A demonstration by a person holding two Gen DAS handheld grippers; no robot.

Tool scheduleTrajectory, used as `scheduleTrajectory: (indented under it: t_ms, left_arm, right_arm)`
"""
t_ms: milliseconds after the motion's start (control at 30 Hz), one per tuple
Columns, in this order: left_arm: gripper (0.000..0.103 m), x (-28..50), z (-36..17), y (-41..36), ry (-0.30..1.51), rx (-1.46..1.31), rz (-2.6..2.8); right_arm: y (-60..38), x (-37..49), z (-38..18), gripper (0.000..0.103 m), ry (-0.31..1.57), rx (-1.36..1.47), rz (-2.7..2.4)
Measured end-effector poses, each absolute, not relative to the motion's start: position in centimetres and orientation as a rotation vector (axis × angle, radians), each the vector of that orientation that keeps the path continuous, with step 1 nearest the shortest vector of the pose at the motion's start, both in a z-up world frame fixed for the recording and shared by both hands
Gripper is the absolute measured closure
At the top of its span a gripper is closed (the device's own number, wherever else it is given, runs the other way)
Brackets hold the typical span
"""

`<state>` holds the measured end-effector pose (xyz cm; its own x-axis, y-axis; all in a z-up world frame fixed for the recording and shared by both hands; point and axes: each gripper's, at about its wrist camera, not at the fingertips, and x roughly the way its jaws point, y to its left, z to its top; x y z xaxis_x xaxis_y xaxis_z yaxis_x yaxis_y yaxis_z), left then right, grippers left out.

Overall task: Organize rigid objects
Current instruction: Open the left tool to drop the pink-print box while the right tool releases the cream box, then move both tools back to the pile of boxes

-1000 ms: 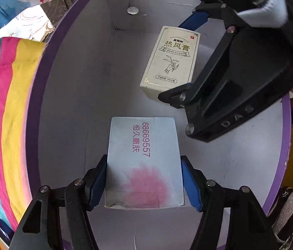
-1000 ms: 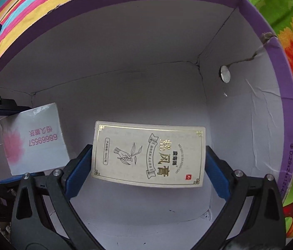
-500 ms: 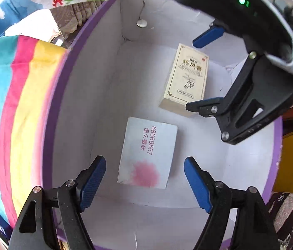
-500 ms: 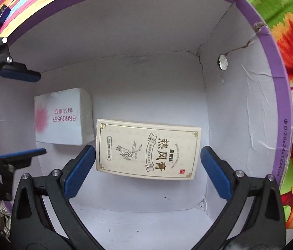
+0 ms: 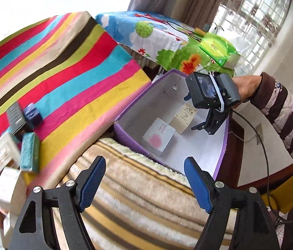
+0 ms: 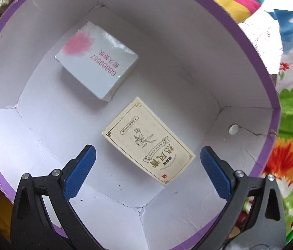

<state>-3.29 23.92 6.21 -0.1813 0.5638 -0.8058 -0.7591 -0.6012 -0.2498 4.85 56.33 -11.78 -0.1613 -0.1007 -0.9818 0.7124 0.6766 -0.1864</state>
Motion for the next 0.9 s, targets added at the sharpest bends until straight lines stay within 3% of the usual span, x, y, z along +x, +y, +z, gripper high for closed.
scheduleTrajectory:
  t_ms: [33, 100, 167, 200, 400, 533, 633, 700, 900]
  left_arm:
    - [0.025, -3.3, 5.8, 22.9, 0.222, -1.171, 1.924]
    - [0.025, -3.0, 6.2, 20.4, 0.154, -1.171, 1.981]
    - [0.025, -2.8, 6.2, 18.0, 0.08, -1.172, 2.033]
    - [0.025, -2.7, 5.9, 17.1, 0.04, -1.173, 2.05]
    - [0.025, -3.1, 4.4, 13.6, -0.155, -1.211, 2.089]
    - [0.025, -2.8, 4.4, 13.3, -0.173, -1.196, 2.089]
    - [0.025, -2.4, 4.9, 12.7, -0.174, -1.174, 2.101]
    - [0.025, -2.3, 5.0, 12.0, -0.193, -1.171, 2.113]
    - [0.025, -2.0, 5.3, 9.2, -0.263, -1.179, 2.158]
  right_arm:
    - [56.1, 4.9, -12.2, 0.009, 1.602, 0.504, -0.75]
    - [55.2, 4.5, -12.6, 0.032, 1.59, 0.557, -0.74]
    - [54.3, 3.5, -12.8, 0.046, 1.525, 0.686, -0.753]
    - [53.9, 2.8, -12.8, 0.047, 1.479, 0.779, -0.776]
    - [52.4, -2.5, -12.3, 0.047, 1.122, 1.186, -1.056]
    - [52.0, -4.2, -12.1, 0.047, 0.87, 1.345, -1.122]
    - [51.9, -3.8, -11.9, 0.044, 0.87, 1.321, -1.136]
    - [52.0, -3.6, -11.9, 0.031, 0.858, 1.336, -1.118]
    - [52.5, -4.0, -10.8, 0.024, 0.795, 1.34, -1.107]
